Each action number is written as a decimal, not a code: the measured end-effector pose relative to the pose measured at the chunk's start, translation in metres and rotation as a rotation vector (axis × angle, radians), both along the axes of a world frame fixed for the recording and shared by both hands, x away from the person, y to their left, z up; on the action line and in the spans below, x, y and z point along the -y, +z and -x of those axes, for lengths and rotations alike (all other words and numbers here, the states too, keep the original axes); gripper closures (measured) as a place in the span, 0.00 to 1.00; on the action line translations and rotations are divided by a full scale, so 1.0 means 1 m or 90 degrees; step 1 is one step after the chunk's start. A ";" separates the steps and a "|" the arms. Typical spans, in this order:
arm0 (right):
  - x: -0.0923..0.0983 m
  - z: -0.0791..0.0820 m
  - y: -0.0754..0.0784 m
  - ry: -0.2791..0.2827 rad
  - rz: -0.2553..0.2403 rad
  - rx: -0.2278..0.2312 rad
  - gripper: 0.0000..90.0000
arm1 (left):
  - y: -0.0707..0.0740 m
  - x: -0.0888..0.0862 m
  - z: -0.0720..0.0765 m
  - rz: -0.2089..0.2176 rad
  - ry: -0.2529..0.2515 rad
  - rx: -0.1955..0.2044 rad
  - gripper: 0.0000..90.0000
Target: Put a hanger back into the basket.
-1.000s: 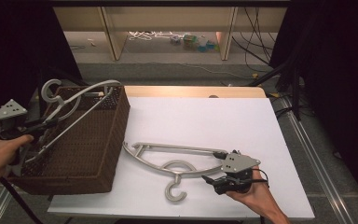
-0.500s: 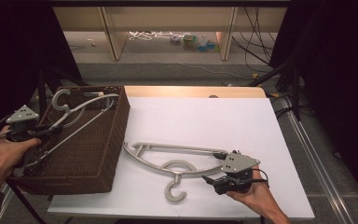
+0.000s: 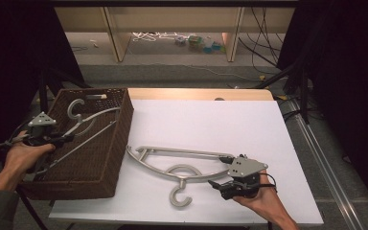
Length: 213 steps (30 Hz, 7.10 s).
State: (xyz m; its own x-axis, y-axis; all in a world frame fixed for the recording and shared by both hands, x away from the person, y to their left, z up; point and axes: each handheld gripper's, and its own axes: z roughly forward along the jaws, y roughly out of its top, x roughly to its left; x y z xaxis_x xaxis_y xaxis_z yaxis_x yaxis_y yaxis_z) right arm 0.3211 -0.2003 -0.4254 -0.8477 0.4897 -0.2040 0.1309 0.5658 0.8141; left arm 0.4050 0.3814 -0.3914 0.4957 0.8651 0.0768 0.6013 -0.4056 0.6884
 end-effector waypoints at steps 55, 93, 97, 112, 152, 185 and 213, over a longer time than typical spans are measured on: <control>0.001 -0.003 -0.003 -0.011 -0.033 -0.003 0.22 | 0.027 0.088 0.072 0.286 0.038 0.186 0.20; -0.001 -0.004 -0.010 -0.005 -0.084 -0.008 0.18 | -0.039 0.197 0.123 0.273 -0.125 0.266 0.18; -0.004 -0.004 -0.011 0.003 -0.076 -0.013 0.19 | -0.043 0.197 0.121 0.260 -0.119 0.256 0.18; -0.023 -0.025 -0.024 0.063 0.054 -0.046 0.26 | -0.044 0.199 0.122 0.252 -0.133 0.256 0.18; -0.049 -0.053 -0.032 0.296 0.331 -0.003 0.90 | -0.045 0.201 0.121 0.236 -0.153 0.252 0.19; -0.023 -0.038 0.013 0.328 0.303 0.067 0.91 | -0.053 0.247 0.101 0.060 -0.329 0.247 0.35; -0.027 -0.033 0.023 0.380 0.277 0.082 0.91 | -0.052 0.276 0.095 -0.118 -0.477 0.293 0.76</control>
State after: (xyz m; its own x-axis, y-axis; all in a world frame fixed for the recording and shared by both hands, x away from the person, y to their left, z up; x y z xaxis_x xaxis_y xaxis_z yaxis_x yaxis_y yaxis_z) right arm 0.3541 -0.1737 -0.4021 -0.9001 -0.1931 -0.3904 -0.3803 0.7855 0.4882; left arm 0.3097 0.1058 -0.4433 0.8107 0.2810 0.5136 -0.1848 -0.7097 0.6799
